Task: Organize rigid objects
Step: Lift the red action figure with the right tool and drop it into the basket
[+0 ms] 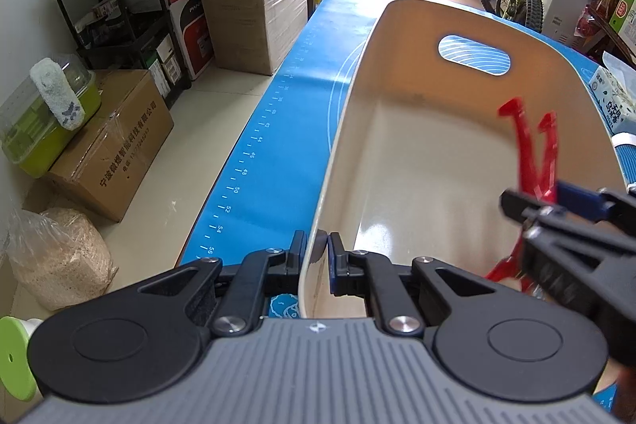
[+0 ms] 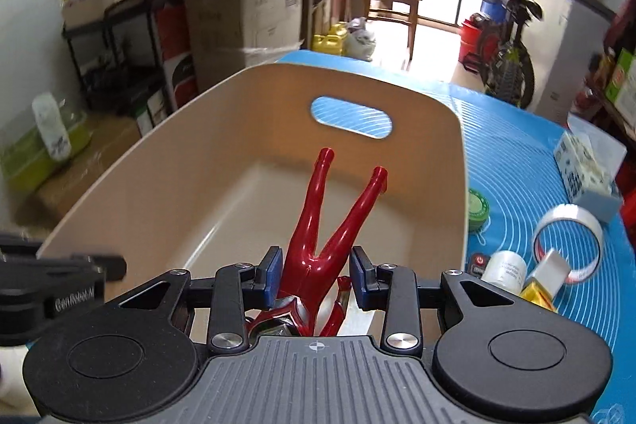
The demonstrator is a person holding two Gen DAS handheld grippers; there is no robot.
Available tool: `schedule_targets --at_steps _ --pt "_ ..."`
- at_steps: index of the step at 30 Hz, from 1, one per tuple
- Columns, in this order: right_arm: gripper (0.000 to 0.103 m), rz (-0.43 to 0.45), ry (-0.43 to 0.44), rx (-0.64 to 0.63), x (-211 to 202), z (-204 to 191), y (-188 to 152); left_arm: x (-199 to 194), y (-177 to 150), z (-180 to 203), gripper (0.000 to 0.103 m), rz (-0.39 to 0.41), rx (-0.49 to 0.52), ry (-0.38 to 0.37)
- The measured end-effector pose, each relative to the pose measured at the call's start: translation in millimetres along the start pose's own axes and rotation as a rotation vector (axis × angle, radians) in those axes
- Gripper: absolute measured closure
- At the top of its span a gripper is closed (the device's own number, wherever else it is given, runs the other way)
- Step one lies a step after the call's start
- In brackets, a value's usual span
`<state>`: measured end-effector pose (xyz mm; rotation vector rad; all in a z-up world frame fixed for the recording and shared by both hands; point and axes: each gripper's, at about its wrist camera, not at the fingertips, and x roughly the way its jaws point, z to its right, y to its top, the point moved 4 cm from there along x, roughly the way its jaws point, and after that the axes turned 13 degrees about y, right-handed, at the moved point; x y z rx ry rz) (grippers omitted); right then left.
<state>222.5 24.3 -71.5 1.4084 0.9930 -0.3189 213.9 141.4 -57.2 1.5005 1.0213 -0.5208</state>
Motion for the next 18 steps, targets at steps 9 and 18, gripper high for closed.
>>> schedule_targets --at_steps 9,18 --pt "0.054 -0.041 0.027 0.019 -3 1 3 0 0 0 0.091 0.002 0.000 0.000" --pt "0.051 0.091 0.066 0.115 -46 25 16 0 0 0 0.090 0.002 -0.003 -0.003"
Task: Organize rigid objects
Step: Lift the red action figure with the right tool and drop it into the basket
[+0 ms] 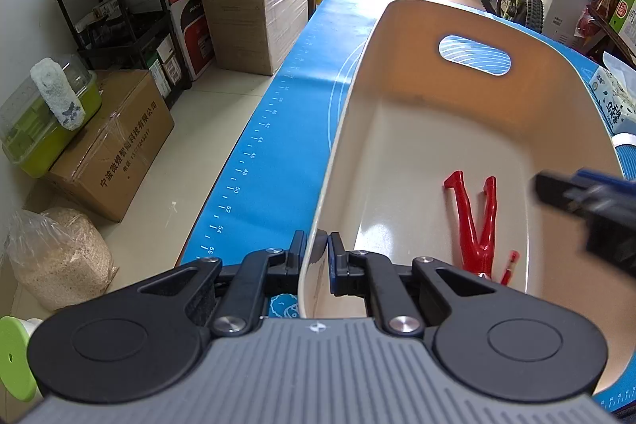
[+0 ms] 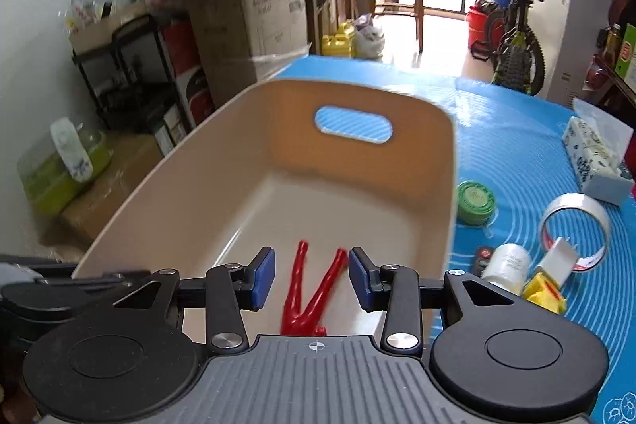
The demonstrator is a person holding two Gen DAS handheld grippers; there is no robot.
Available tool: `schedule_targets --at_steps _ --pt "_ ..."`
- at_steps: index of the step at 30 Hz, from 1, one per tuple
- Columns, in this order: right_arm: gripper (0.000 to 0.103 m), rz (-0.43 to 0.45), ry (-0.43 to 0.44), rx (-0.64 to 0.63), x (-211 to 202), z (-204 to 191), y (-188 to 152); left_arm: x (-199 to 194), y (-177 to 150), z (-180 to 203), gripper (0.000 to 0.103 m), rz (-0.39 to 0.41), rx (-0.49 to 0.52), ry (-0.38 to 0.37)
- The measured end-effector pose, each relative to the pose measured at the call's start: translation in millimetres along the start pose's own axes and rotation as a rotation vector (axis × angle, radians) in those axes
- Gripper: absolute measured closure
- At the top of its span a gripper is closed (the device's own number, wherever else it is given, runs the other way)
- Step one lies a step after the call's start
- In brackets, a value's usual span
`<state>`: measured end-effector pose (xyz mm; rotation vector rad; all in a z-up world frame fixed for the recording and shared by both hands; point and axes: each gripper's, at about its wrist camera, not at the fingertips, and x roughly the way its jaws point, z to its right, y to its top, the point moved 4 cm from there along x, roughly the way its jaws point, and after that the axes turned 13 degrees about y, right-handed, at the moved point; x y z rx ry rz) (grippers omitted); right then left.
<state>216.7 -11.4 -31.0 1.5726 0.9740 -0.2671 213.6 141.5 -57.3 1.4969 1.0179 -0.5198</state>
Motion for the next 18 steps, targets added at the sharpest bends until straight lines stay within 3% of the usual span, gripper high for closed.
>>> schedule_targets --at_steps 2,5,12,18 --pt "0.050 0.036 -0.014 0.026 -14 12 5 0 0 0 0.090 0.000 0.000 0.000" --pt "0.036 0.082 -0.053 0.069 -32 36 12 0 0 0 0.090 0.000 0.000 0.000" --pt "0.035 0.091 -0.224 0.228 -48 117 10 0 0 0 0.090 0.001 0.001 0.001" --pt "0.035 0.046 -0.324 0.383 -39 176 -17 0 0 0 0.090 0.002 0.003 0.002"
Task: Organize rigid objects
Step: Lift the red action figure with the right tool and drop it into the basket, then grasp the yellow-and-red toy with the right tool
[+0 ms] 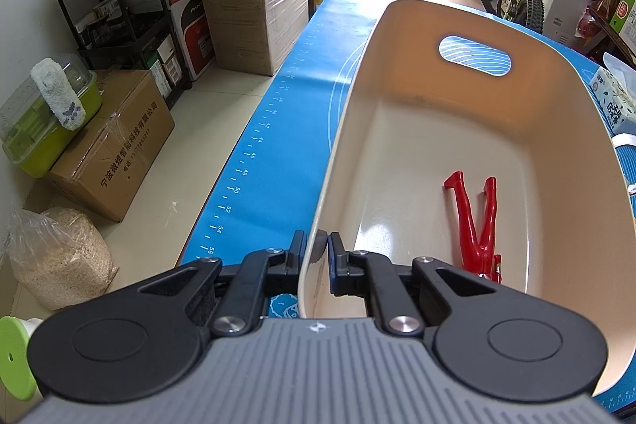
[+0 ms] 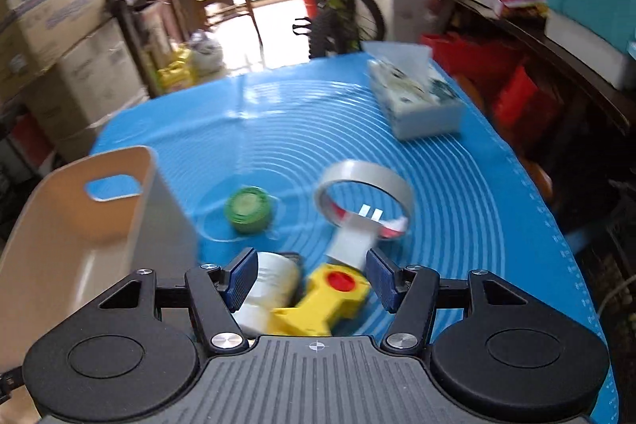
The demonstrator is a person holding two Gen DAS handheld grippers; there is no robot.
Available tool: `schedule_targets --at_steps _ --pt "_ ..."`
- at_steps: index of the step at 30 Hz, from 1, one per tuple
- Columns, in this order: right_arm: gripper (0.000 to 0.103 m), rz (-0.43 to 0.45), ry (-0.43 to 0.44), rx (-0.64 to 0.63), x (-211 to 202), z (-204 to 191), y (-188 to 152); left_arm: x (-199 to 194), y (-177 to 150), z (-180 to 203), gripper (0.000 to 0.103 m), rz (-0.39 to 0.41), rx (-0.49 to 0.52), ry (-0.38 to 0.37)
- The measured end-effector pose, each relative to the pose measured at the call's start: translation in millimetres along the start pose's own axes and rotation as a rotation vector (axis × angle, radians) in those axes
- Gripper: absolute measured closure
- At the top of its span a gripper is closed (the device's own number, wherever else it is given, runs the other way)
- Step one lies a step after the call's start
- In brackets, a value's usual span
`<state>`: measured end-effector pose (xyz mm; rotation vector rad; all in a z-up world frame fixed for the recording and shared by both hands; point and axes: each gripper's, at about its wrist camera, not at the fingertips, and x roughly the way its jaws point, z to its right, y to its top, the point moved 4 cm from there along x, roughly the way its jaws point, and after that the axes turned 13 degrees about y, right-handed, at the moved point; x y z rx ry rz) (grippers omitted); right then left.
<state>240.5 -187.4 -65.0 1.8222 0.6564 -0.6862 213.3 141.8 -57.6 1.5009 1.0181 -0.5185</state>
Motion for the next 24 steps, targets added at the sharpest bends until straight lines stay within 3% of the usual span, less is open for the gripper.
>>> schedule_targets --at_steps 6,20,24 --pt "0.035 -0.066 -0.006 0.093 21 28 -12 0 0 0 0.090 0.000 0.001 0.001" --pt "0.036 -0.123 0.110 0.214 40 26 -25 -1 0 2 0.090 0.006 0.007 0.009" --pt "0.061 -0.122 0.104 0.188 44 24 -27 -1 0 2 0.090 0.006 0.006 0.008"
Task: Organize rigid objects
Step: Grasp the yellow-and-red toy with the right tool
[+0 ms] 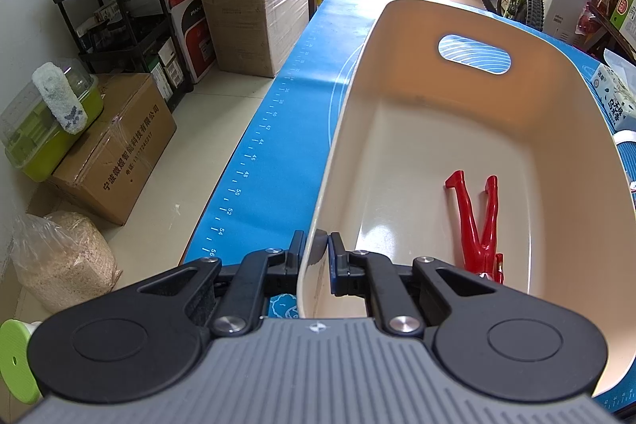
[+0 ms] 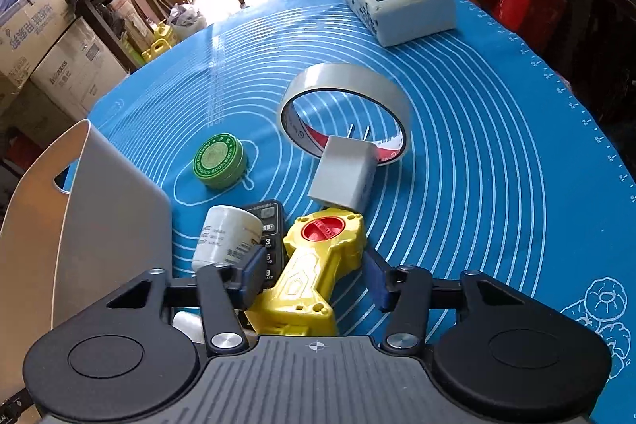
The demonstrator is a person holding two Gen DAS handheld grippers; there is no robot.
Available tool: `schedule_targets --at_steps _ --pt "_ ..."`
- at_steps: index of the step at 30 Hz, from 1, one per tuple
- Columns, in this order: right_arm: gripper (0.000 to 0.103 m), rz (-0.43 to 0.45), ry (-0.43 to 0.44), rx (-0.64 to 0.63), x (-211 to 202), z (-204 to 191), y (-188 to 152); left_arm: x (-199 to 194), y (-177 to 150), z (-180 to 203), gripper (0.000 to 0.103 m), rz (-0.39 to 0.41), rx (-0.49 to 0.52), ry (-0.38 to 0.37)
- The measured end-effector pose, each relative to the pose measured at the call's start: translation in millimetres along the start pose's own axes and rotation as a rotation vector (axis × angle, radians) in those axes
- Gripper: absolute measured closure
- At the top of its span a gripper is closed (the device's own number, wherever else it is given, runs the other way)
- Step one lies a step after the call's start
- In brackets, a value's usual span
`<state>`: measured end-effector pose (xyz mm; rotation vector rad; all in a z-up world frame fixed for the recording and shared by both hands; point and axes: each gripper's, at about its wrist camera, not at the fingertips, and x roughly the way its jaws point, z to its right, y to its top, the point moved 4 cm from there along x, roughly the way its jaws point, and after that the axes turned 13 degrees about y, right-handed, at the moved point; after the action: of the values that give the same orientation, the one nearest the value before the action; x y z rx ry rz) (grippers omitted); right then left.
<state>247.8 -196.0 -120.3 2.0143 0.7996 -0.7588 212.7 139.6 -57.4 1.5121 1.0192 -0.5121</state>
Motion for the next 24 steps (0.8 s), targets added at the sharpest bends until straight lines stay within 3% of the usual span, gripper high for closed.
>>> schedule_targets --at_steps 2,13,24 --pt "0.067 0.000 0.026 -0.009 -1 -1 -2 0 0 0 0.090 0.000 0.000 0.000" --pt "0.068 0.069 -0.032 -0.097 -16 -3 -9 0 0 0 0.090 -0.001 -0.003 -0.002" --pt "0.068 0.190 0.027 -0.176 -64 -38 -3 0 0 0 0.090 -0.002 -0.004 -0.003"
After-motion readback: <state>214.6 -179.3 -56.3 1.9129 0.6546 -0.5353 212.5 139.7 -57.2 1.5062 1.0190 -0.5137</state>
